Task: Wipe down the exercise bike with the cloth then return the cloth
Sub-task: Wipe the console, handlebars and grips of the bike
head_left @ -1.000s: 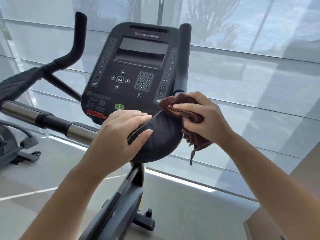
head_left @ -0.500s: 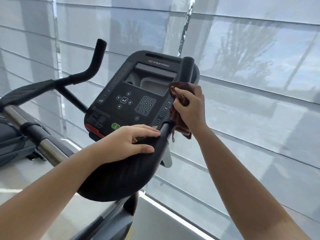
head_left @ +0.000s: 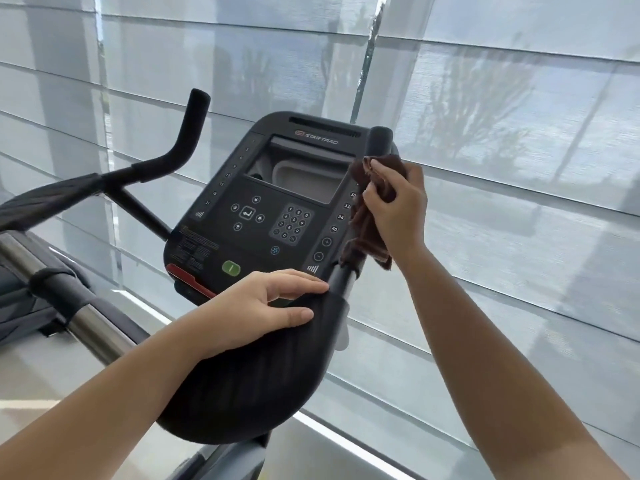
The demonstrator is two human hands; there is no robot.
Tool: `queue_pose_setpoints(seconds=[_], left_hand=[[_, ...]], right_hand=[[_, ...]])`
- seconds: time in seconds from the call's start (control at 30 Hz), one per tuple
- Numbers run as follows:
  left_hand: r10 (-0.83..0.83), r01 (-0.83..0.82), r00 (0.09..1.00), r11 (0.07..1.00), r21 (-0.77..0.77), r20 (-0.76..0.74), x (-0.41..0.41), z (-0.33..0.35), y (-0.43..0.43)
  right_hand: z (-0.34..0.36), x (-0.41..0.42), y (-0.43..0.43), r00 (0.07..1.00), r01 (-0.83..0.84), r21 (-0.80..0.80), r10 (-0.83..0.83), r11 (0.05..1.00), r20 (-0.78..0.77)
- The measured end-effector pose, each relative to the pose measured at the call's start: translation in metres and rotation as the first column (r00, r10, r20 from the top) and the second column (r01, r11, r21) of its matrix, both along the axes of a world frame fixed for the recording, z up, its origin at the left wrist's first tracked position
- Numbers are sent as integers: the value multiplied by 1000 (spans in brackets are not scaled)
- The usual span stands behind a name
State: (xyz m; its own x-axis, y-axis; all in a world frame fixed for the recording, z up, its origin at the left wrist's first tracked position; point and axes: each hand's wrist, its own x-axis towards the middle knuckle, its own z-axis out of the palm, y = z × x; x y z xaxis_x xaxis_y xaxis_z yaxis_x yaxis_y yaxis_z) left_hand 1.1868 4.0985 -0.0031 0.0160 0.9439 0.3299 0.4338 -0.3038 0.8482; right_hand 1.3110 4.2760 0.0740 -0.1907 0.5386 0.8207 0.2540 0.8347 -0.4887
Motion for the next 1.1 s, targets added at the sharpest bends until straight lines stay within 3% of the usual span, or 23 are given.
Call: queue_pose_setpoints(seconds=[0.1, 0.2, 0.3, 0.37, 0.43, 0.6, 0.77, 0.87, 0.93, 1.03, 1.1], left_hand=[[-24, 24, 999, 1000, 1, 44, -1, -1, 1], [-31, 31, 995, 1000, -2, 92, -3, -1, 1], [-28, 31, 990, 999, -16, 139, -3, -1, 2], [-38, 42, 985, 999, -17, 166, -3, -2, 1], [-48, 50, 986, 999, -6, 158, -3, -2, 2], [-59, 59, 985, 998, 6, 161, -2, -4, 2], [-54, 56, 985, 998, -6, 165, -2, -1, 3], [-62, 67, 980, 998, -19, 190, -3, -1, 2], [-67, 74, 978, 997, -29, 198, -4, -2, 1], [-66, 76, 976, 996, -38, 209, -4, -2, 2], [-67, 77, 975, 996, -35, 211, -3, -2, 2]], right_hand=[[-29, 0, -4, 997, 3, 20, -5, 1000, 82], [-57, 20, -22, 994, -87, -78, 92, 993, 56], [-49, 25, -29, 986, -125, 44, 119, 991, 119], [-26, 14, -19, 996, -75, 176, 65, 982, 58], [2, 2, 0, 998, 27, 209, -15, 978, -55], [-2, -11, 21, 998, 56, 146, -57, 988, 2], [-43, 14, 9, 997, -76, -35, 76, 996, 12], [-54, 24, 0, 991, -115, -38, 117, 993, 69], [-47, 23, -1, 994, -108, 36, 106, 994, 38], [-13, 12, 14, 988, -62, 152, 82, 987, -127], [8, 1, 29, 982, -45, 126, 67, 991, -176]])
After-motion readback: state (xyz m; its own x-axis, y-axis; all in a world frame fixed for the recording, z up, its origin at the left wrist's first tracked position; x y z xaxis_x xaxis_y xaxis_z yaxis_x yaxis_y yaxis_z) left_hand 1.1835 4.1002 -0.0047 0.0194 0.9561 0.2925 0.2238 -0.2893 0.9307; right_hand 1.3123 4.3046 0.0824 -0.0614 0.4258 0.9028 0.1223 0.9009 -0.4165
